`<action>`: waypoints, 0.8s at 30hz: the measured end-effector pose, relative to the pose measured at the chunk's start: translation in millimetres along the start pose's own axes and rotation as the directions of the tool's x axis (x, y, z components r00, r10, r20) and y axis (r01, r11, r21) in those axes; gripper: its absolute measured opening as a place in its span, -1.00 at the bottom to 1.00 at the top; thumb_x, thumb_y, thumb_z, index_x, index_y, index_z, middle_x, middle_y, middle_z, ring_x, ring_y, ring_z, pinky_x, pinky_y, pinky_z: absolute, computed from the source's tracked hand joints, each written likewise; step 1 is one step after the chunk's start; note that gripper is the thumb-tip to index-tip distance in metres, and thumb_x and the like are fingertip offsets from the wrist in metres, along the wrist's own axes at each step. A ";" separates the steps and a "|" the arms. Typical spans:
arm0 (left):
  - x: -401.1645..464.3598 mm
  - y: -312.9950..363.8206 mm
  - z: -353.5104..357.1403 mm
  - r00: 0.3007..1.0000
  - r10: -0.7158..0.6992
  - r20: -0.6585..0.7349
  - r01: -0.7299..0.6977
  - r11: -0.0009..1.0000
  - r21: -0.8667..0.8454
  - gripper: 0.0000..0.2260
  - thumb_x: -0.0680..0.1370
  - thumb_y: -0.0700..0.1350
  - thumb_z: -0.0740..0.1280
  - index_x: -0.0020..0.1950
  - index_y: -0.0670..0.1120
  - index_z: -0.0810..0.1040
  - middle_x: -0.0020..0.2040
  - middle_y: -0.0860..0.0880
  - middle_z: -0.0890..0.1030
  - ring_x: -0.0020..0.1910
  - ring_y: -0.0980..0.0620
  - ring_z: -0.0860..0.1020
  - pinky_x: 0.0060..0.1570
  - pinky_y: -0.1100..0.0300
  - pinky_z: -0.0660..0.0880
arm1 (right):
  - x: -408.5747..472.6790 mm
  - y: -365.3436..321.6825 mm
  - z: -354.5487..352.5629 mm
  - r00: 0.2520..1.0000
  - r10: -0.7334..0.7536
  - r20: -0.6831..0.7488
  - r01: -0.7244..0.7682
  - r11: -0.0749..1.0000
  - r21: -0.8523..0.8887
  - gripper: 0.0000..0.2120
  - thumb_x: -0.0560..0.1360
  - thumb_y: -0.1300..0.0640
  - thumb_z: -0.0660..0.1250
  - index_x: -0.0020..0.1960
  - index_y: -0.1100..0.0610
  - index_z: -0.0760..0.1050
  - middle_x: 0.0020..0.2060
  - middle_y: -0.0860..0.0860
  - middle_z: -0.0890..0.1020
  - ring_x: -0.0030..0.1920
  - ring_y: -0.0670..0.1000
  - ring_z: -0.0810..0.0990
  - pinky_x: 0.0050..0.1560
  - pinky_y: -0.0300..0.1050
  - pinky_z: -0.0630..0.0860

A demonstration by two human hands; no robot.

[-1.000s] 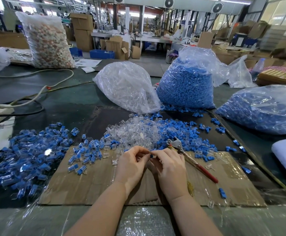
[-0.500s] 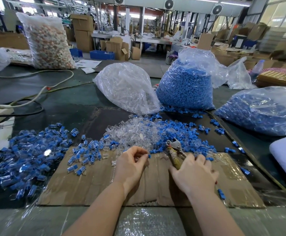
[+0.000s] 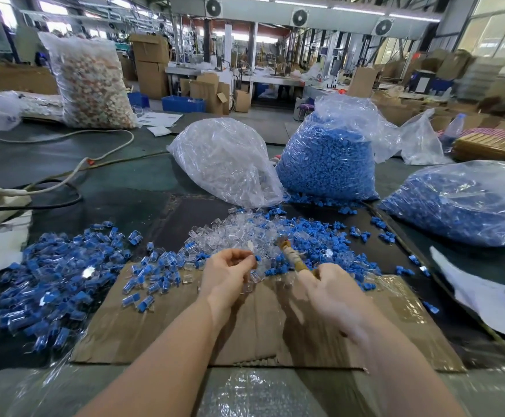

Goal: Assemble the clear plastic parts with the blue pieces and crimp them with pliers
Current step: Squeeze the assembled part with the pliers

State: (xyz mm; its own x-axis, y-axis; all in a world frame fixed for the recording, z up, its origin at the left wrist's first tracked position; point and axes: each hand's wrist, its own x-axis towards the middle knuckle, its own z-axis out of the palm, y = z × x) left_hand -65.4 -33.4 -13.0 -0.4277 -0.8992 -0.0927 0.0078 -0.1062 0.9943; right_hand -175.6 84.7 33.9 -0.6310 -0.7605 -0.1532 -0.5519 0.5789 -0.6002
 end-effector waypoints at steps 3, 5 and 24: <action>2.0 3.6 1.2 0.999 -0.038 -0.025 0.038 0.999 -0.016 -0.93 0.50 -0.25 0.36 -0.15 -0.10 0.59 -0.31 -0.06 0.60 -0.59 0.21 0.40 -0.60 0.37 0.30 | -5.0 -8.9 4.9 0.993 -0.023 0.116 -0.008 0.965 0.264 -0.78 0.52 0.05 0.19 -0.24 0.15 0.36 -0.34 0.09 0.48 -0.32 0.05 0.44 -0.26 -0.11 0.34; 1.5 5.5 -0.8 0.997 -0.066 -0.043 0.065 0.998 -0.026 -0.95 0.50 -0.25 0.36 -0.12 -0.13 0.60 -0.32 -0.05 0.60 -0.59 0.20 0.40 -0.60 0.35 0.31 | -8.2 -11.3 7.6 0.986 -0.034 0.162 -0.019 0.950 0.312 -0.77 0.51 0.08 0.20 -0.29 0.13 0.37 -0.39 0.07 0.47 -0.35 0.04 0.45 -0.26 -0.10 0.36; -4.7 17.5 -7.8 0.987 -0.092 -0.131 0.093 0.996 0.006 -0.92 0.48 -0.28 0.38 -0.18 -0.13 0.60 -0.27 -0.11 0.61 -0.42 0.06 0.41 -0.35 0.20 0.37 | -10.9 -11.0 0.4 0.890 -0.074 0.449 -0.091 0.938 0.335 -0.82 0.37 0.37 0.14 -0.09 0.17 0.39 -0.18 0.15 0.47 -0.19 0.08 0.45 -0.19 -0.03 0.35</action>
State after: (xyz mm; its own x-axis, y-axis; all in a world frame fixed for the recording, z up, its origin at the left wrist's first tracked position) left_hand -56.2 -34.3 4.4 -0.3046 -0.9334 -0.1897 -0.0375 -0.1873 0.9816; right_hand -162.4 86.6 41.9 -0.2760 -0.8519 -0.4450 -0.2778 0.5139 -0.8116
